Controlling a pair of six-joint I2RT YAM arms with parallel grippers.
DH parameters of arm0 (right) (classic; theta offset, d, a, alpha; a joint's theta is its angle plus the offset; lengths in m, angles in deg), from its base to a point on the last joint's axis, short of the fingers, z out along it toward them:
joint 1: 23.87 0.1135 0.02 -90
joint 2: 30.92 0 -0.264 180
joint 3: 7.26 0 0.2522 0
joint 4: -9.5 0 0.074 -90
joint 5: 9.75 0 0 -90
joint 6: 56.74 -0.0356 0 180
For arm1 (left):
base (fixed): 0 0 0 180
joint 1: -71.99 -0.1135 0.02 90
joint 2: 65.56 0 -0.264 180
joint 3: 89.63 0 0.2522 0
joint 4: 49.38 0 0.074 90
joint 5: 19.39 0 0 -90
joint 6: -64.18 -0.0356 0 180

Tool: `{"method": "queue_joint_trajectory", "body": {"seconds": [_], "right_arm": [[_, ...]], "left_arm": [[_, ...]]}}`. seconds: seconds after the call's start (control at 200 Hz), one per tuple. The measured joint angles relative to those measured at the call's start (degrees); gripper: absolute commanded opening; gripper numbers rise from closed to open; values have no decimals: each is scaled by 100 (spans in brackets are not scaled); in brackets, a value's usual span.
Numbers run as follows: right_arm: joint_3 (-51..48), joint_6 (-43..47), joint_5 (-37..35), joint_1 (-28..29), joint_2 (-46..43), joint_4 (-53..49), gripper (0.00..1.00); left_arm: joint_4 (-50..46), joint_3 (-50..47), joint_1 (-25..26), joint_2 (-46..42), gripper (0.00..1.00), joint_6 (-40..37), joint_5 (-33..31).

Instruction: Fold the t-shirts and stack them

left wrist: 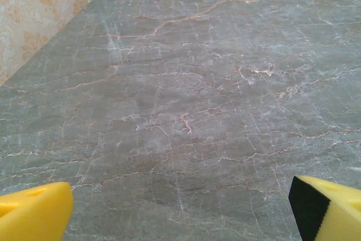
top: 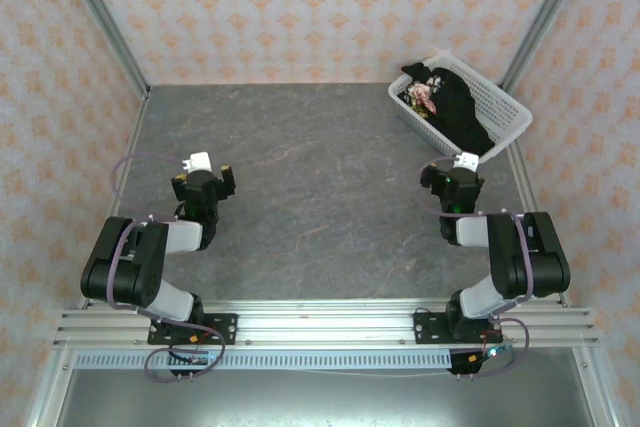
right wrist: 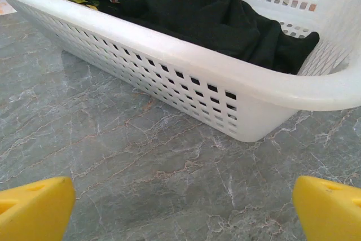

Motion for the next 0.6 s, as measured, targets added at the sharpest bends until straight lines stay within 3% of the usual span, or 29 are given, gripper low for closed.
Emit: {"method": "queue_joint_trajectory", "body": {"seconds": [0.6], "right_arm": [[0, 0, 0, 0, 0, 0, 99]], "left_arm": [[0, 7, 0, 0, 100, -61, 0]]}}
